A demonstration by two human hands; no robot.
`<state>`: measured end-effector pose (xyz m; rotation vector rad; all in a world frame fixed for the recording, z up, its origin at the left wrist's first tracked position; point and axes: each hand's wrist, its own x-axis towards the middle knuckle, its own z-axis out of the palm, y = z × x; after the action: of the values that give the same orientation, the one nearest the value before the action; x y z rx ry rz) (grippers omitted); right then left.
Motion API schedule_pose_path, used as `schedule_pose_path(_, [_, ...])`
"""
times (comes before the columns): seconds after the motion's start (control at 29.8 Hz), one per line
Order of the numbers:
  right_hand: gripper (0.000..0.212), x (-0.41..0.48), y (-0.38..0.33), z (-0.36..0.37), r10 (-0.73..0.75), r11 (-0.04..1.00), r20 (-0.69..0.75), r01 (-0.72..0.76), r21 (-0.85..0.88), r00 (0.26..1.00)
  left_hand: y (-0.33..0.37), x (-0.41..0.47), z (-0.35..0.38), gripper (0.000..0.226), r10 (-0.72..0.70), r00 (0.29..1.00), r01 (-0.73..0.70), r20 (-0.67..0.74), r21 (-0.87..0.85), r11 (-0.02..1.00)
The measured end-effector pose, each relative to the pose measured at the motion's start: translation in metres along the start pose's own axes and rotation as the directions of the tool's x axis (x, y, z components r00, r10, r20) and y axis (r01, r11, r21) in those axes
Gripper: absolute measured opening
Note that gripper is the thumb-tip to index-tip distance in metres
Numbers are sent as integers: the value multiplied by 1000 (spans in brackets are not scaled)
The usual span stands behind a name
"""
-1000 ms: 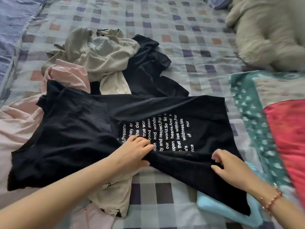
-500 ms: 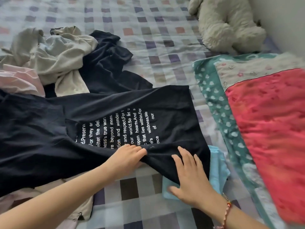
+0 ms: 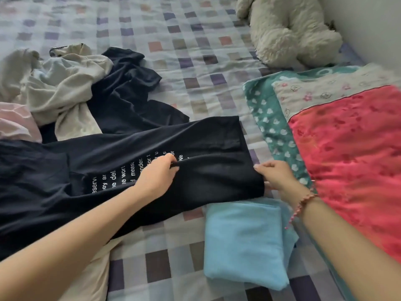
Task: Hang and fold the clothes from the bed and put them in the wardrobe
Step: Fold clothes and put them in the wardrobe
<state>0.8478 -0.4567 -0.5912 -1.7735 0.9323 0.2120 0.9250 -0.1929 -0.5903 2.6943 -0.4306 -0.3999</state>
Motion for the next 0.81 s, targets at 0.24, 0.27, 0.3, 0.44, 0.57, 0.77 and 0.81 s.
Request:
schedule_pose_path(0.24, [45,12,10,39,62,990,-35,-66,-125,997,16,-24,45,22,321,939,-286,-123,242,927])
schedule_pose_path(0.27, [44,12,10,38,21,987,-54,-30,-159,998,12,-31,48,36,318,948,-301,-19,277,913])
schedule_pose_path(0.3, [48,12,9,35,-12,981,-78,-3,-193,997,5,-38,52,48,309,950,-310,55,314,898])
schedule_pose_path(0.44, [27,16,23,13,-21,980,-155,-10,-199,988,-41,-55,56,66,276,945,-324,175,410,852])
schedule_pose_path(0.57, [21,20,26,9,139,958,-41,-145,-247,989,-69,-59,47,62,335,929,-368,154,332,868])
schedule_pose_path(0.77, [29,35,-19,25,-90,957,-266,9,-291,960,-28,-2,15,21,187,964,-190,-187,5,982])
schedule_pose_path(0.81, [21,39,-29,29,-120,961,-259,47,-272,958,-19,11,9,23,150,969,-153,-197,2,988])
